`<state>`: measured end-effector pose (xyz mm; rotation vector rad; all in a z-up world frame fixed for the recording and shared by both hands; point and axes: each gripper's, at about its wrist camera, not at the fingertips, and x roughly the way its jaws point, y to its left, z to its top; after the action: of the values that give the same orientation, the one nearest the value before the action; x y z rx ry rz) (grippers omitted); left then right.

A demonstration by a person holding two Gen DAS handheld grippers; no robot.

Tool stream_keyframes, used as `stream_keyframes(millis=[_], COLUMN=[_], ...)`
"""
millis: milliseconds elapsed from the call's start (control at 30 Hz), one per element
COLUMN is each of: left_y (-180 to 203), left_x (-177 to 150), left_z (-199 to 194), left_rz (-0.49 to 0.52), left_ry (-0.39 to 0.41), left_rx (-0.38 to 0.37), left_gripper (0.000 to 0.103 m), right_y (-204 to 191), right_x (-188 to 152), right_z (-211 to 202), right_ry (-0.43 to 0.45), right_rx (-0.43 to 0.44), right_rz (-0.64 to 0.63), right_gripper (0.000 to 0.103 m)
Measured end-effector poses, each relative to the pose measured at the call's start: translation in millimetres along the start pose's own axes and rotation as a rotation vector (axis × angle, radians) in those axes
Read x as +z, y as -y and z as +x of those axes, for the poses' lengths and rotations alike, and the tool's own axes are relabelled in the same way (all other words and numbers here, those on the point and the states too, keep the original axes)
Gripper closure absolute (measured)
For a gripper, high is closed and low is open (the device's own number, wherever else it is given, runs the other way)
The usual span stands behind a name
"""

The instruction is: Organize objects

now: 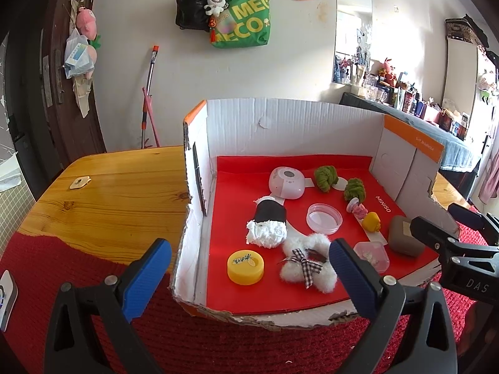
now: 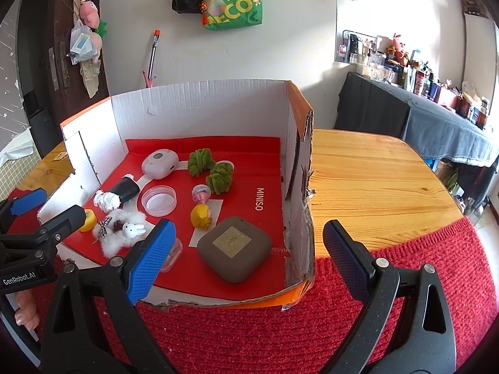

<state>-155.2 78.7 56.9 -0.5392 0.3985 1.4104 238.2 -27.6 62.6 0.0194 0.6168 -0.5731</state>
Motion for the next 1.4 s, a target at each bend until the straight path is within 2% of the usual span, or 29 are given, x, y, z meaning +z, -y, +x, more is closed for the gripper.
stream_keyframes(millis=[800,1100,1400], left_y=[-2.6,-1.9,-4.8], left_x=[0.4,-0.2,0.6], left_z=[0.2,-0.5,-19.7], left_rz=[0.008,0.010,0.002], left_ry=[-0.005,-0.010,0.005], left_rx=[-0.030,-0.033,-0.045], left_gripper=[0.000,0.000,0.000], right_y=[0.8,-5.6,-5.7], right_x=[-1.1,-1.4,0.3], right_z=[-2.3,-3.6,-23.4], right_ry=[0.001,0.006,0.030], right_rx=[-0.002,-0.020,-0.012], right_rz=[-0.002,-0.042,-0.034], right_gripper=[0.005,0.005,0.005])
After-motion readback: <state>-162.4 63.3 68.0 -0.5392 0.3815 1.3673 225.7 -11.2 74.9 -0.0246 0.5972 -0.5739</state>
